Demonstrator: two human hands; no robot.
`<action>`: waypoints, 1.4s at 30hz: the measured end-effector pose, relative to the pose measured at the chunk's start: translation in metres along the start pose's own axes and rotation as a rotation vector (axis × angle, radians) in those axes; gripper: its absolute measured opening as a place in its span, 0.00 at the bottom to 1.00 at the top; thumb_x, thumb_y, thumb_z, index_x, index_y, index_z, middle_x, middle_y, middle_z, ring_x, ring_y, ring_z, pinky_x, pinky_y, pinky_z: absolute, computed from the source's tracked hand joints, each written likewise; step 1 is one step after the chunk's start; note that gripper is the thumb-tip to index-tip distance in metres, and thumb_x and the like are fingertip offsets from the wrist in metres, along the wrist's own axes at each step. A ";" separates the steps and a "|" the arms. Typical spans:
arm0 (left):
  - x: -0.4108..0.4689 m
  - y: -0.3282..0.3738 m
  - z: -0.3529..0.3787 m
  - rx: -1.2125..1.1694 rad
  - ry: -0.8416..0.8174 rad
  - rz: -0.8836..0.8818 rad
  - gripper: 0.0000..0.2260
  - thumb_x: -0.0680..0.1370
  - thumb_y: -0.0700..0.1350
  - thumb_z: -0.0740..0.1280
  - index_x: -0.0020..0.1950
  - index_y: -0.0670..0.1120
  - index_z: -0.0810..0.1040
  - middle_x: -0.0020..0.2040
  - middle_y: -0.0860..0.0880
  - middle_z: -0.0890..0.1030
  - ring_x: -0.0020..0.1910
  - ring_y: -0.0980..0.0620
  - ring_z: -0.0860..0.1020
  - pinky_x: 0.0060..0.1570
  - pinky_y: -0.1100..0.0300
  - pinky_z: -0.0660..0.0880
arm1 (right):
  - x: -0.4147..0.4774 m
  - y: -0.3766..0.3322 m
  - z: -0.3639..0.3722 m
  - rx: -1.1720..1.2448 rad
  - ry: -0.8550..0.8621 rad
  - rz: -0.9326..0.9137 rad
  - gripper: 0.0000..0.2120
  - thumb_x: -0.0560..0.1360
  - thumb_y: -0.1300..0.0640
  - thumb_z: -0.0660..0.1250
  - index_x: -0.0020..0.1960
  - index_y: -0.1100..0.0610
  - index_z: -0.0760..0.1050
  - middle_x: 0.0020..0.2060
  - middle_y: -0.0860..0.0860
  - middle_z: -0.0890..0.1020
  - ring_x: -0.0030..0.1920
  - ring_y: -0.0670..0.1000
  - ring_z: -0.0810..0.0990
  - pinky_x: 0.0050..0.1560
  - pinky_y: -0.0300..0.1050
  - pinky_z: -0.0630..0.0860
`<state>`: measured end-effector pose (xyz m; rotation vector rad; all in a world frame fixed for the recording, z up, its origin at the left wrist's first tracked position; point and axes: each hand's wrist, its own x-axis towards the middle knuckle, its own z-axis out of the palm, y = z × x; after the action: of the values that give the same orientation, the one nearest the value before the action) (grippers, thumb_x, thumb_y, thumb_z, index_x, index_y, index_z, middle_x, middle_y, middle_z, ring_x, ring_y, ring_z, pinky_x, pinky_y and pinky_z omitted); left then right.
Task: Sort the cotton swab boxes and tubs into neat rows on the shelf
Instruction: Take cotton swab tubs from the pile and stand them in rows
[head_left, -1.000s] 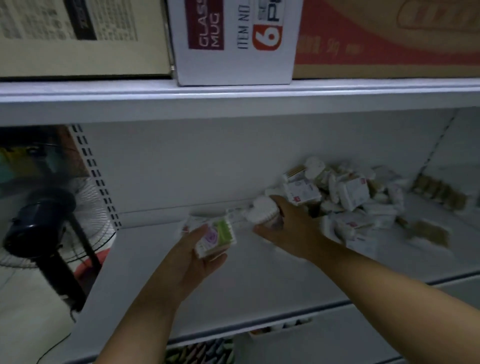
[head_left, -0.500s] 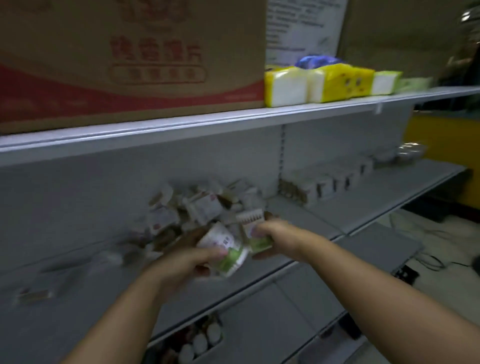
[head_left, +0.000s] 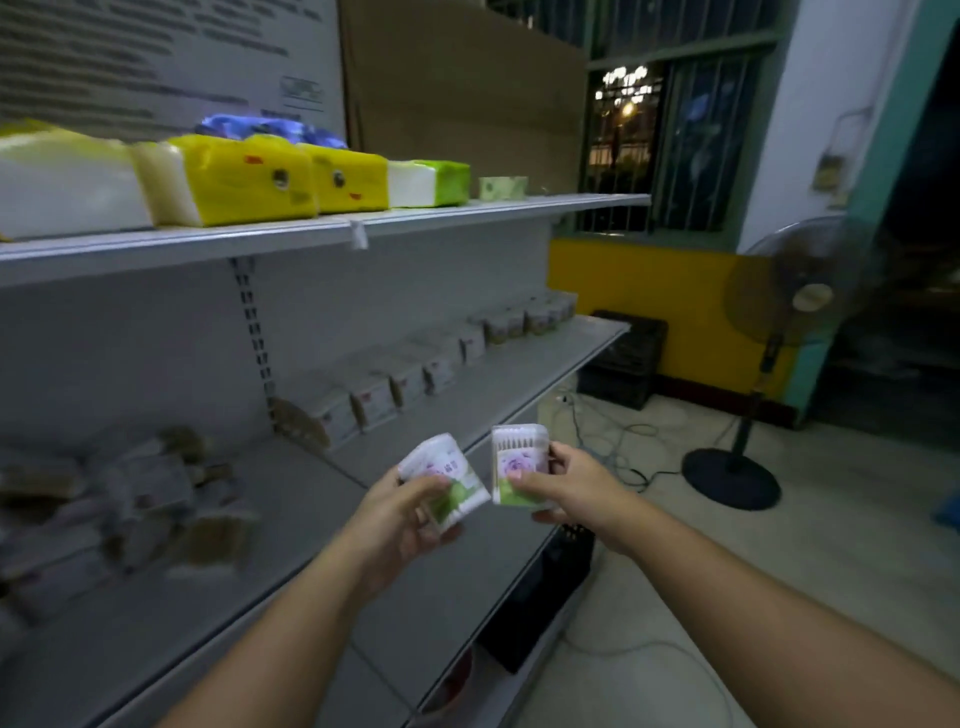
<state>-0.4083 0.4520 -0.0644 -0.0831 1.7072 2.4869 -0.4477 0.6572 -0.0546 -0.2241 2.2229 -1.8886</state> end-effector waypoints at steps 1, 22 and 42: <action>0.013 -0.005 0.011 -0.006 -0.008 -0.020 0.15 0.76 0.36 0.63 0.61 0.47 0.73 0.48 0.42 0.81 0.41 0.47 0.81 0.37 0.53 0.80 | 0.005 0.002 -0.015 -0.005 0.022 0.000 0.11 0.71 0.53 0.72 0.52 0.49 0.74 0.49 0.46 0.83 0.49 0.46 0.82 0.43 0.44 0.80; 0.372 -0.037 0.098 0.271 0.069 0.249 0.25 0.64 0.33 0.77 0.53 0.53 0.74 0.50 0.50 0.81 0.44 0.58 0.81 0.35 0.67 0.76 | 0.288 0.040 -0.188 -0.123 0.246 0.004 0.28 0.69 0.50 0.74 0.65 0.54 0.68 0.56 0.47 0.80 0.53 0.44 0.80 0.55 0.45 0.78; 0.575 -0.061 0.134 0.504 0.816 0.340 0.27 0.68 0.41 0.76 0.65 0.49 0.71 0.57 0.54 0.78 0.55 0.55 0.76 0.48 0.66 0.70 | 0.557 0.076 -0.255 -0.667 -0.099 -0.262 0.19 0.75 0.41 0.63 0.60 0.52 0.74 0.52 0.54 0.80 0.52 0.56 0.78 0.45 0.45 0.71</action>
<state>-0.9661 0.6391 -0.1391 -0.9323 2.8171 2.2736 -1.0500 0.7716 -0.1272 -0.7223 2.7770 -1.1215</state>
